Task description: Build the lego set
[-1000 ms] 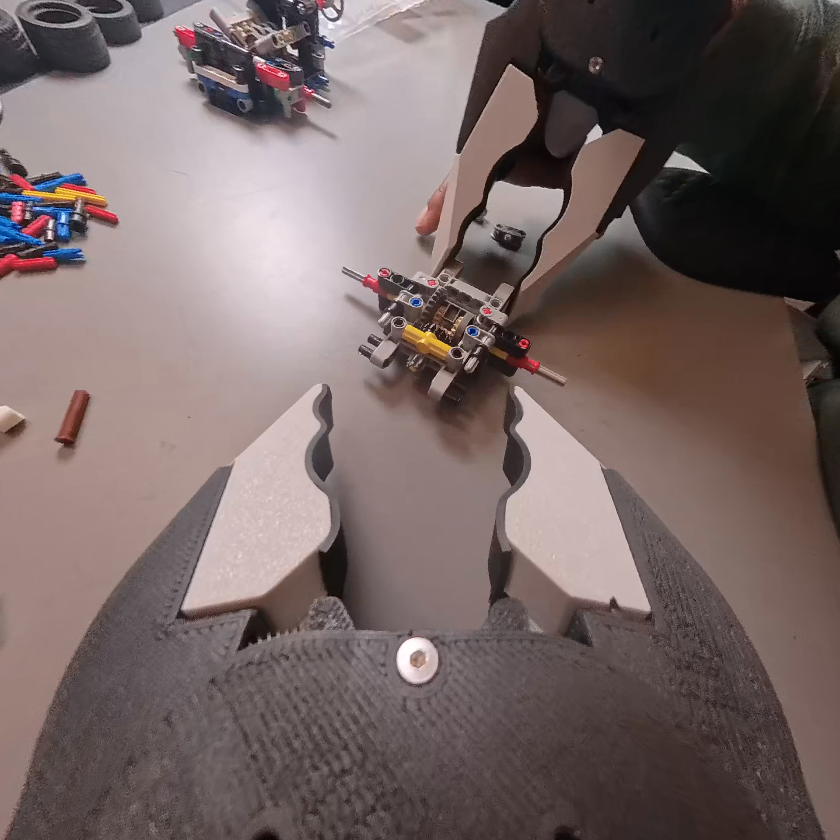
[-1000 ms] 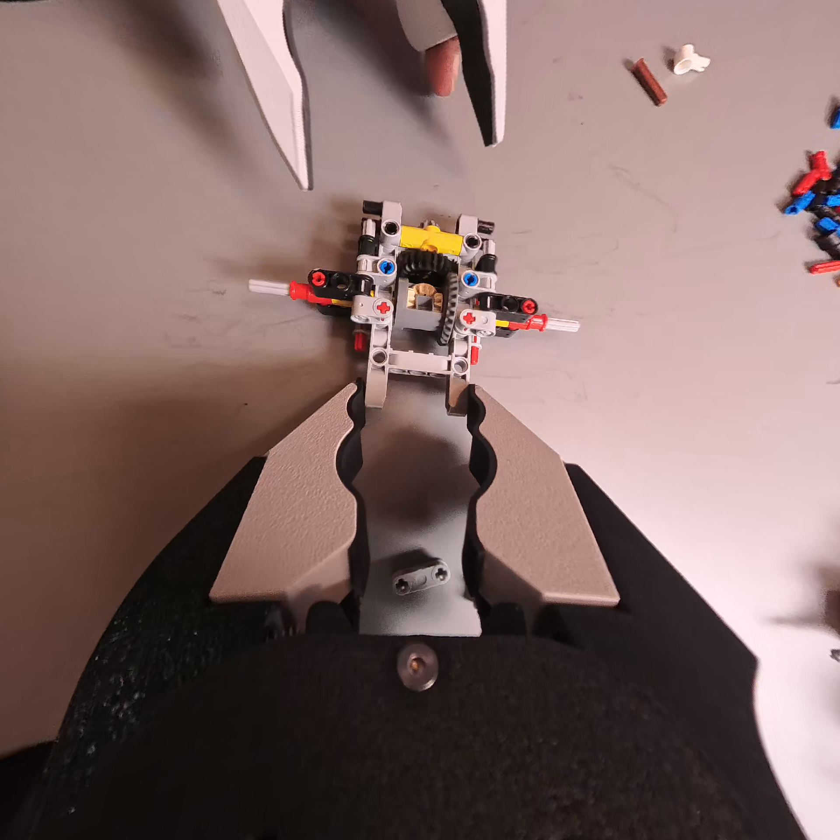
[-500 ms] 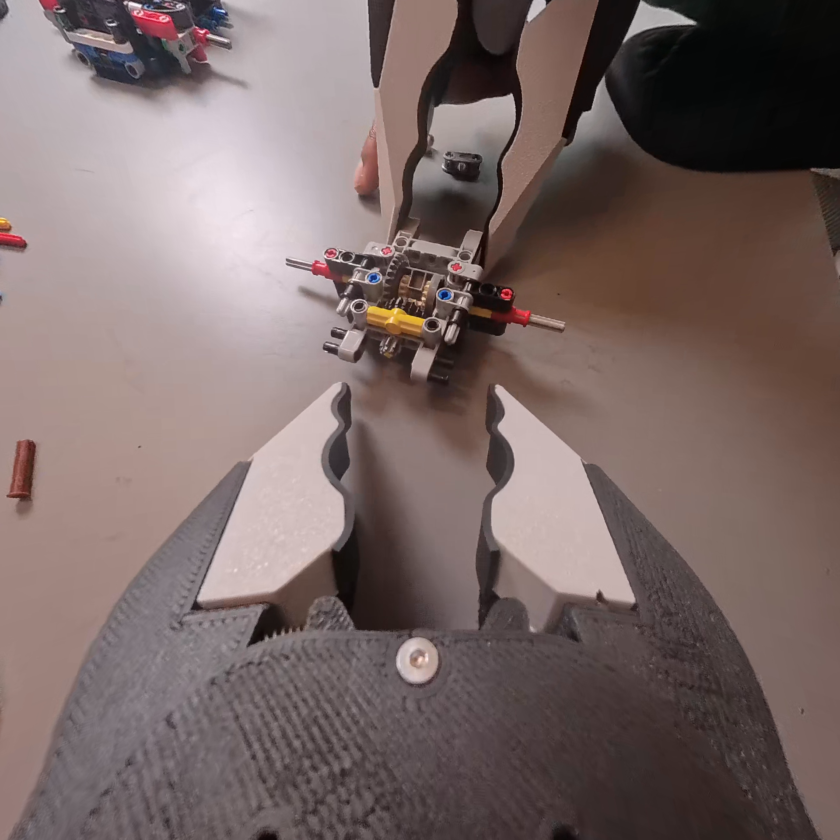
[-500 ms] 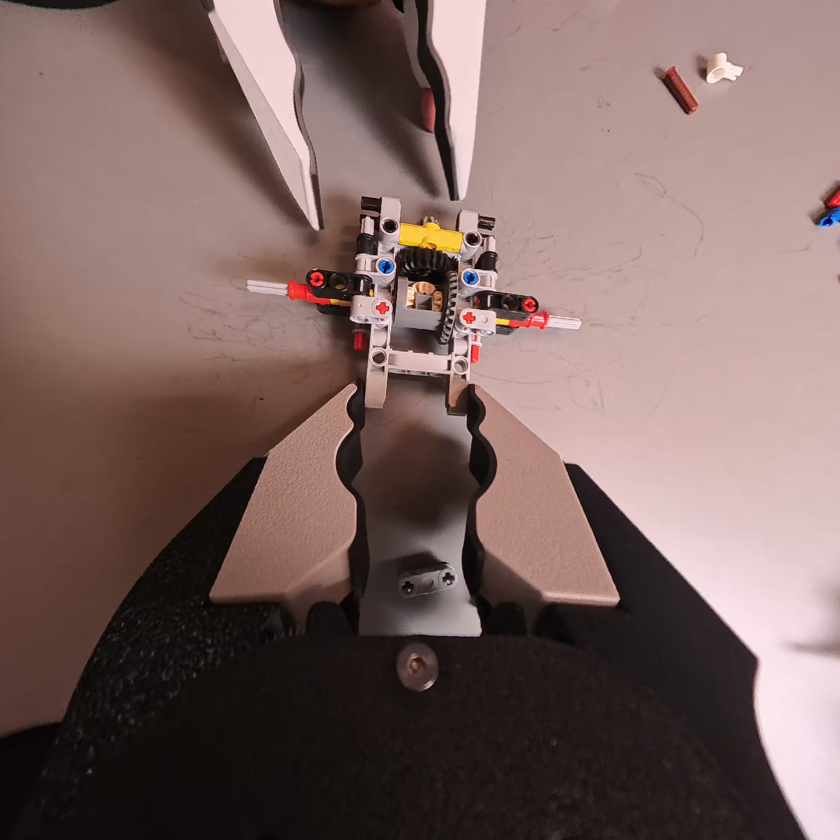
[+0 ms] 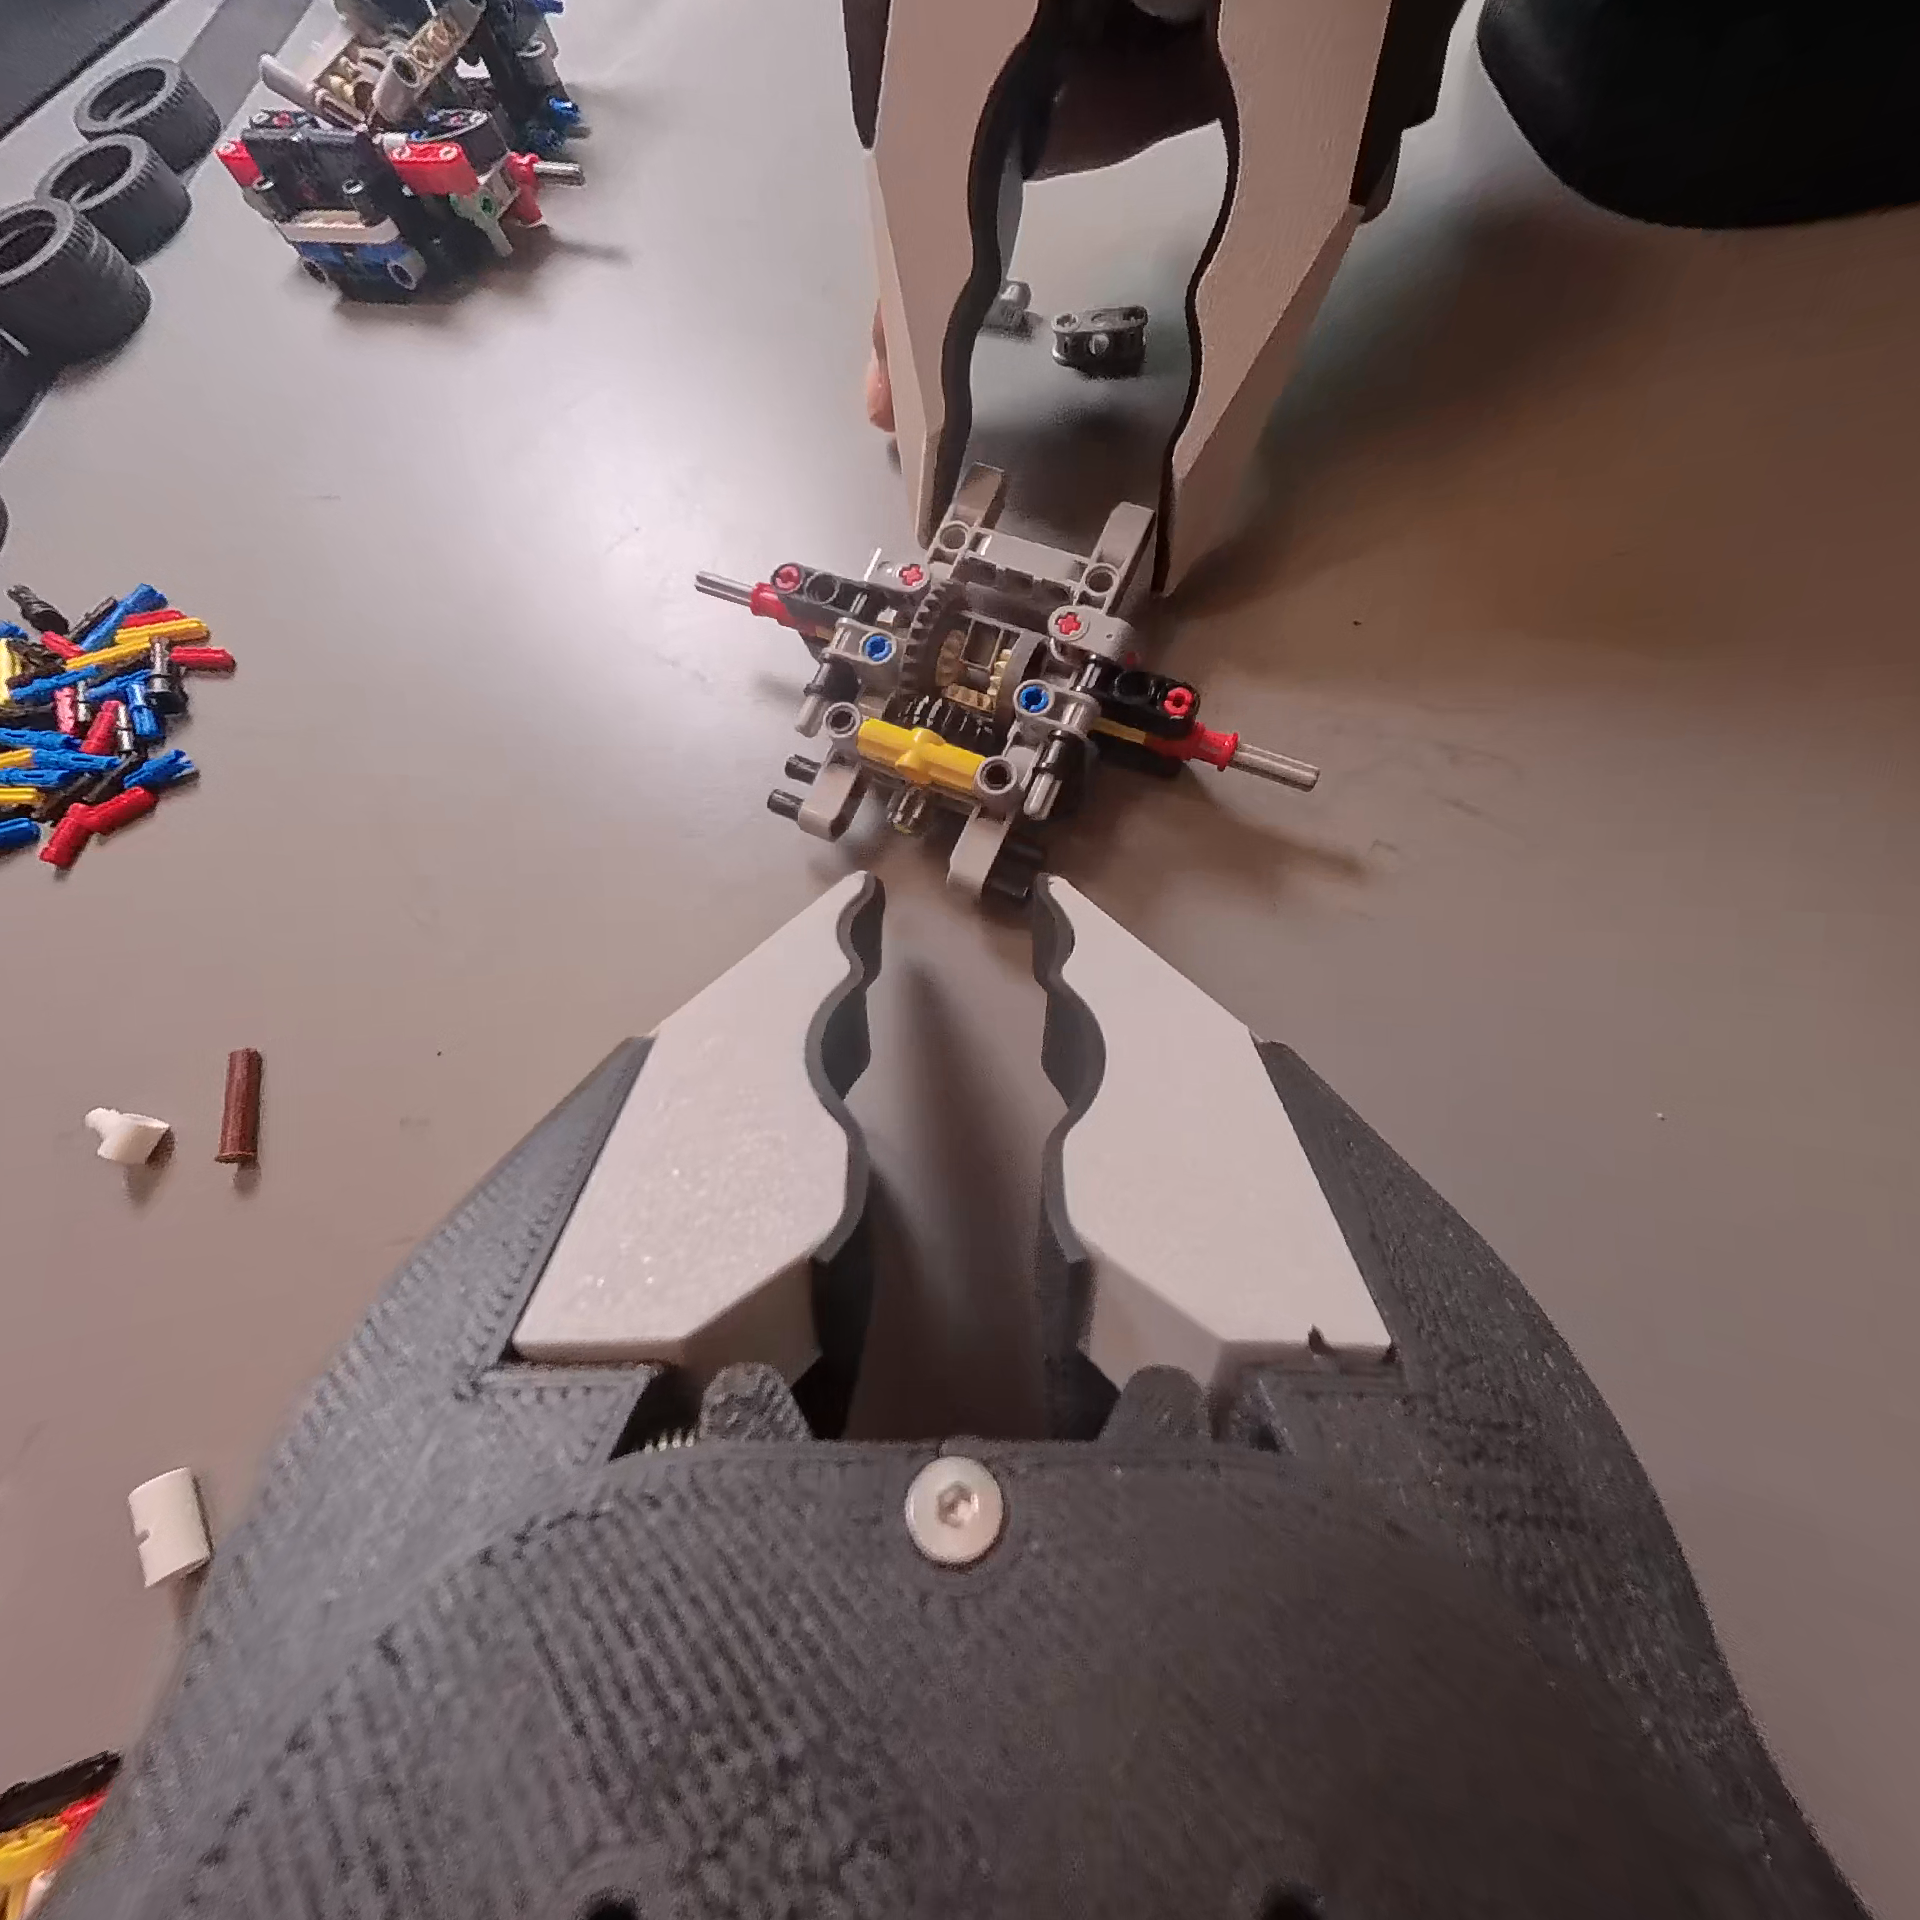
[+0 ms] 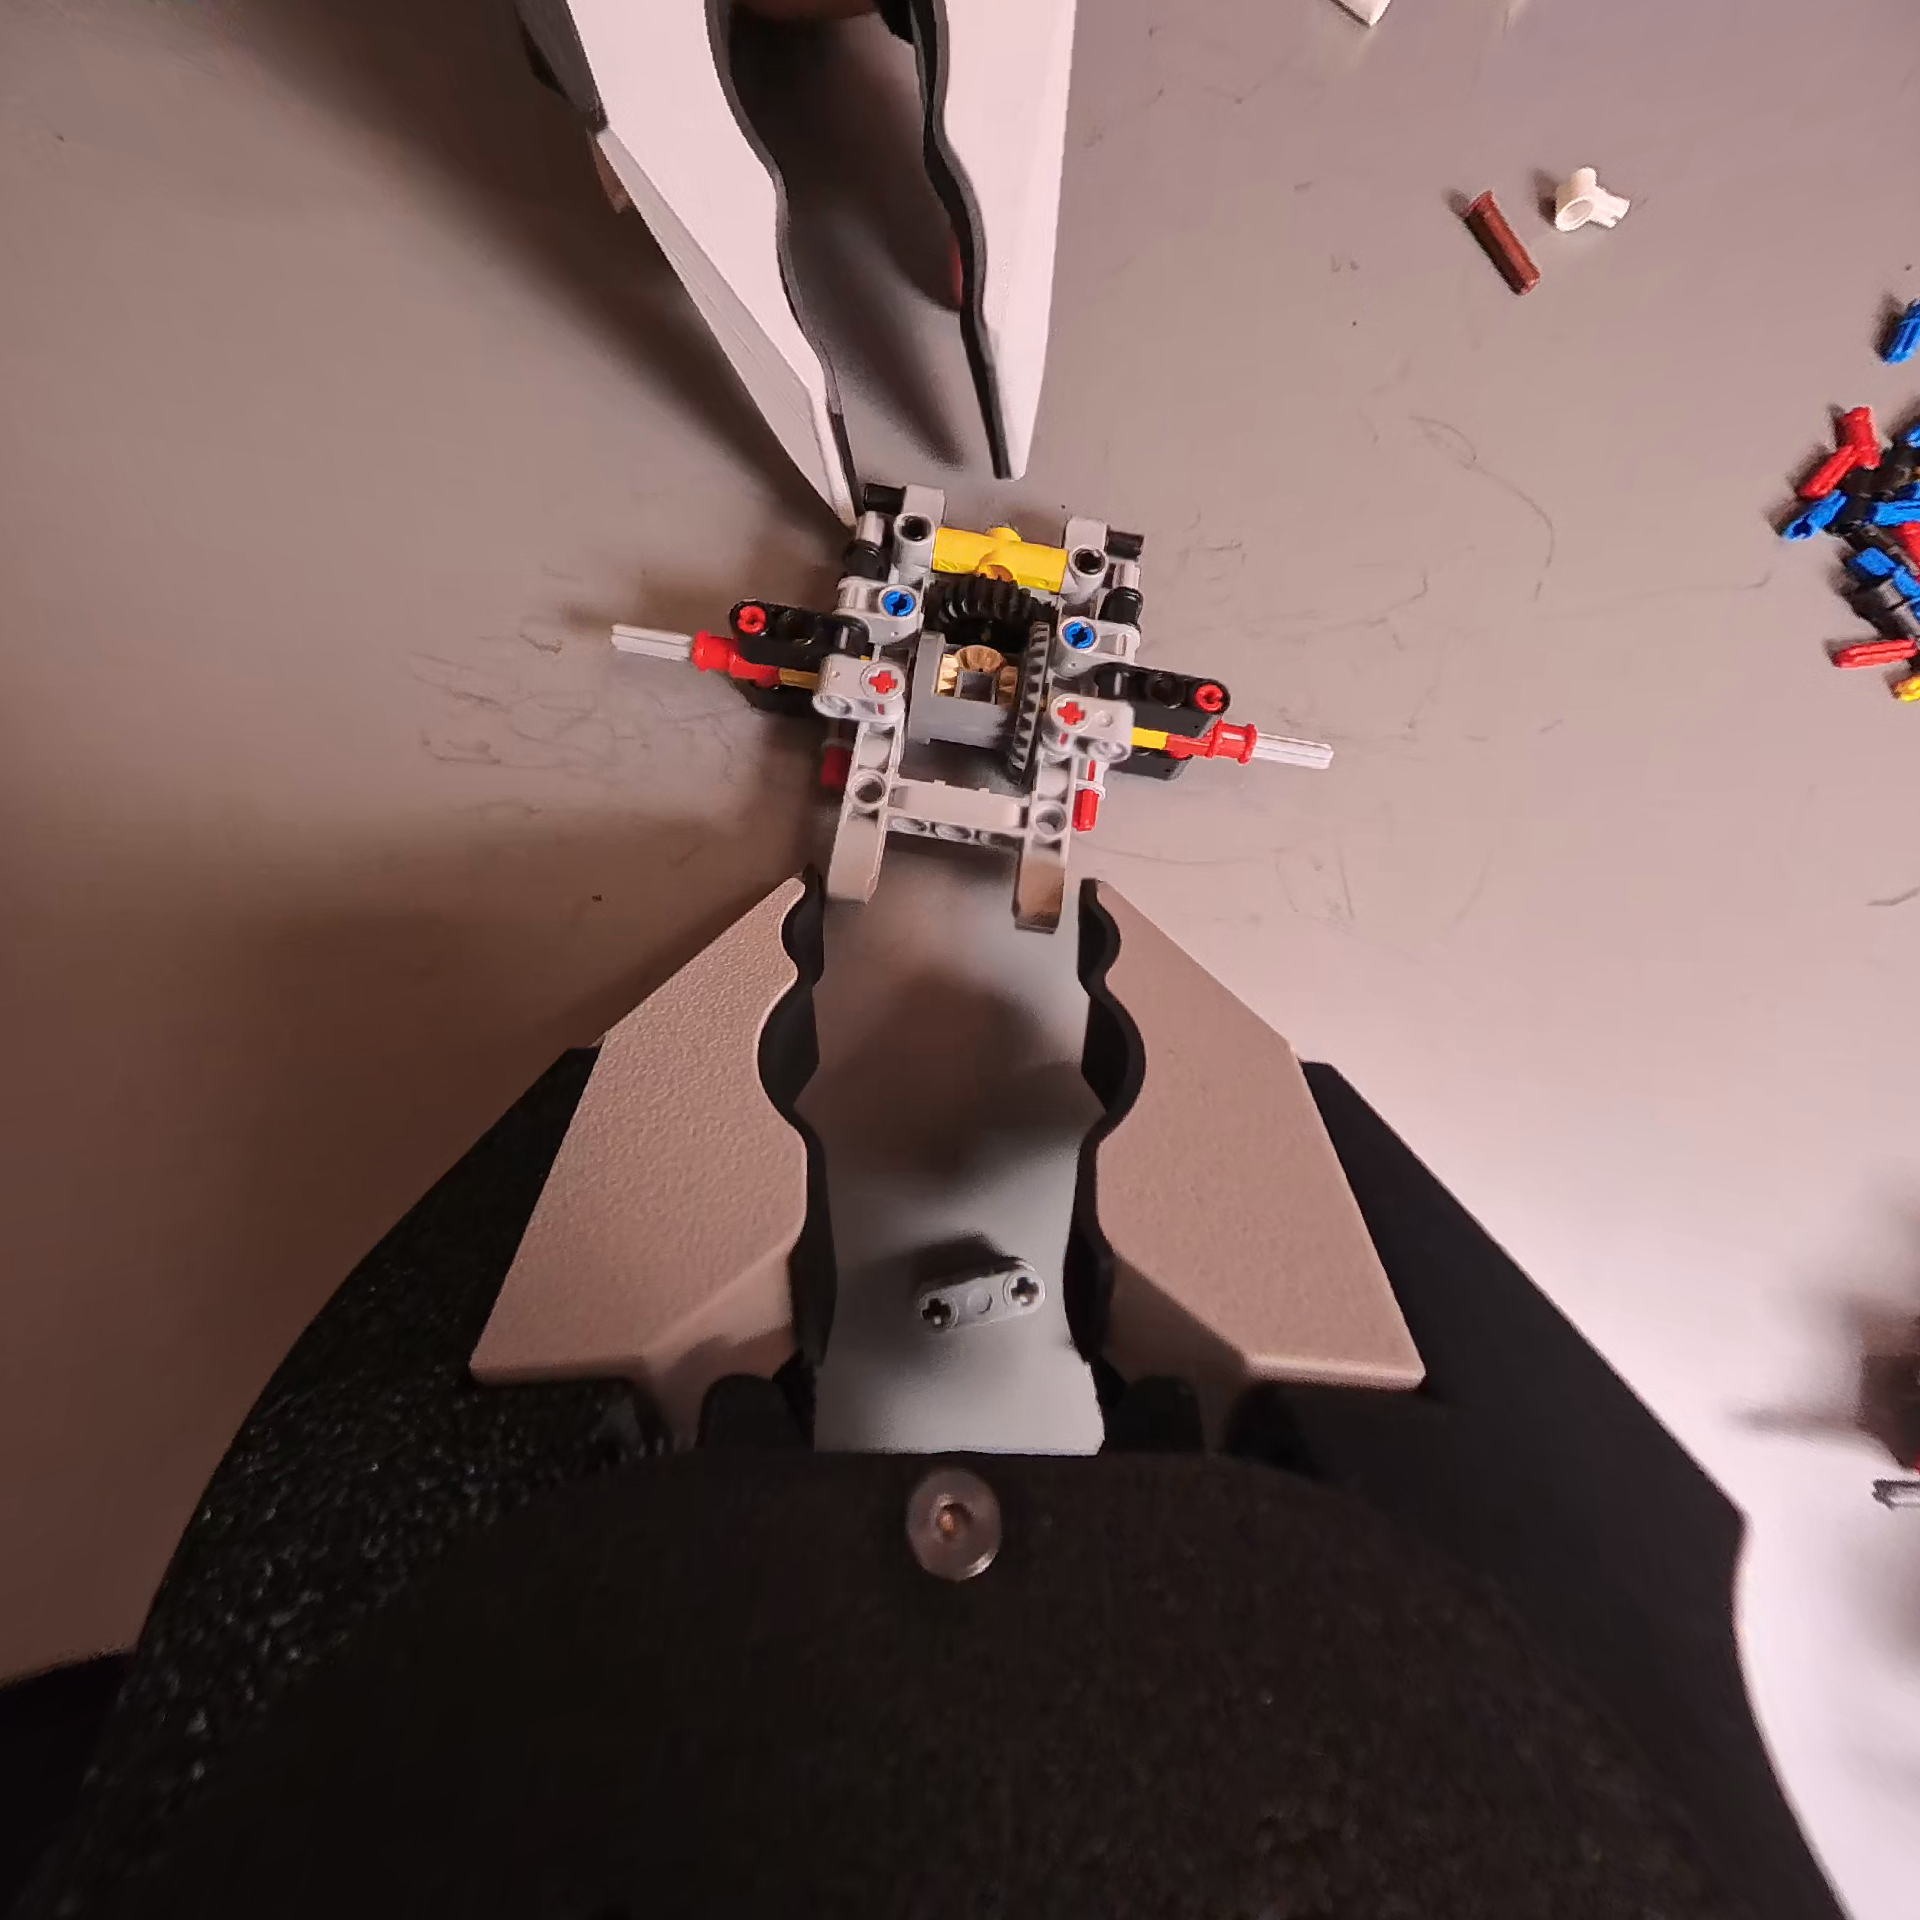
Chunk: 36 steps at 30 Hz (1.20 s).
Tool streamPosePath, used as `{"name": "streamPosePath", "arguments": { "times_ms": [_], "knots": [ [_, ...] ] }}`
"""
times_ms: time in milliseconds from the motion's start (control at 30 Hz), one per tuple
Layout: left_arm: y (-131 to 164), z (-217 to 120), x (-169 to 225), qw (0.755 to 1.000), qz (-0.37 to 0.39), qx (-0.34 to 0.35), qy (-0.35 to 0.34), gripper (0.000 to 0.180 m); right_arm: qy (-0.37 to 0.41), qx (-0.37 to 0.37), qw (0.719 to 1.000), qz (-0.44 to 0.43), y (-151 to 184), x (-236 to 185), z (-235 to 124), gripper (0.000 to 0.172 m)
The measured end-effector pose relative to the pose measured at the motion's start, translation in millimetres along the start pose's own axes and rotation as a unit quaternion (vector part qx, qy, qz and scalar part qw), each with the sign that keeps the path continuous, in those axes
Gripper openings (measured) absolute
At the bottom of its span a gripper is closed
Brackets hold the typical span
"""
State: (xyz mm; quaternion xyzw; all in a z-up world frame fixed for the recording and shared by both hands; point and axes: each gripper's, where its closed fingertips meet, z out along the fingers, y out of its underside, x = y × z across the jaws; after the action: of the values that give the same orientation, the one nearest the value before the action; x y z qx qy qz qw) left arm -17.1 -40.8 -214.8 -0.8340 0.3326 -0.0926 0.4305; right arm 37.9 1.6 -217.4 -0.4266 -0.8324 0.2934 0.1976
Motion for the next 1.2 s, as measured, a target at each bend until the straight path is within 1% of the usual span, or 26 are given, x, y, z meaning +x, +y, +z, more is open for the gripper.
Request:
{"name": "streamPosePath", "arguments": {
  "times_ms": [167, 233, 300, 367, 533, 700, 767, 833, 967, 1200],
  "knots": [
    [-0.8, 0.0, 3.3, 1.0, 0.006, 0.002, 0.005, 0.024, 0.002, 0.015, 1.0, -0.002, -5.6, -1.6, -5.2, 0.046],
    [-1.5, -0.6, 4.2, 1.0, 0.007, 0.005, 0.008, 0.022, 0.006, 0.012, 1.0, -0.006, -5.0, -1.3, -4.0, 0.042],
    [-3.0, -2.2, 3.5, 1.0, 0.004, 0.012, 0.008, 0.023, 0.005, 0.01, 1.0, -0.009, -4.3, -1.9, -3.2, 0.041],
    [-6.1, -4.9, 1.5, 1.0, -0.004, 0.026, 0.006, 0.03, 0.002, 0.014, 1.0, -0.009, -5.1, -2.7, -3.2, 0.041],
    [-10.8, -8.8, 1.0, 0.999, -0.019, 0.047, 0.019, 0.063, -0.013, 0.02, 1.0, -0.015, -7.9, -9.0, -3.0, 0.041],
    [-3.7, -3.9, 11.6, 0.999, -0.004, 0.017, 0.041, 0.073, -0.021, 0.021, 0.999, -0.025, -10.4, -14.9, -0.5, 0.041],
    [-0.6, -1.8, 13.6, 0.999, 0.003, 0.005, 0.042, 0.073, -0.022, 0.024, 0.999, -0.026, -11.7, -15.8, 0.2, 0.041],
    [1.0, -1.1, 15.3, 0.999, 0.01, -0.001, 0.043, 0.063, -0.025, 0.026, 0.999, -0.027, -12.3, -16.8, 0.4, 0.041],
    [2.4, -0.8, 12.8, 0.999, 0.007, -0.005, 0.036, 0.052, -0.032, 0.032, 0.999, -0.025, -14.3, -19.0, -0.3, 0.041],
    [2.5, -0.7, 12.1, 0.999, 0.009, -0.005, 0.032, 0.05, -0.031, 0.034, 0.999, -0.025, -14.4, -18.7, -0.4, 0.041]
  ]
}}
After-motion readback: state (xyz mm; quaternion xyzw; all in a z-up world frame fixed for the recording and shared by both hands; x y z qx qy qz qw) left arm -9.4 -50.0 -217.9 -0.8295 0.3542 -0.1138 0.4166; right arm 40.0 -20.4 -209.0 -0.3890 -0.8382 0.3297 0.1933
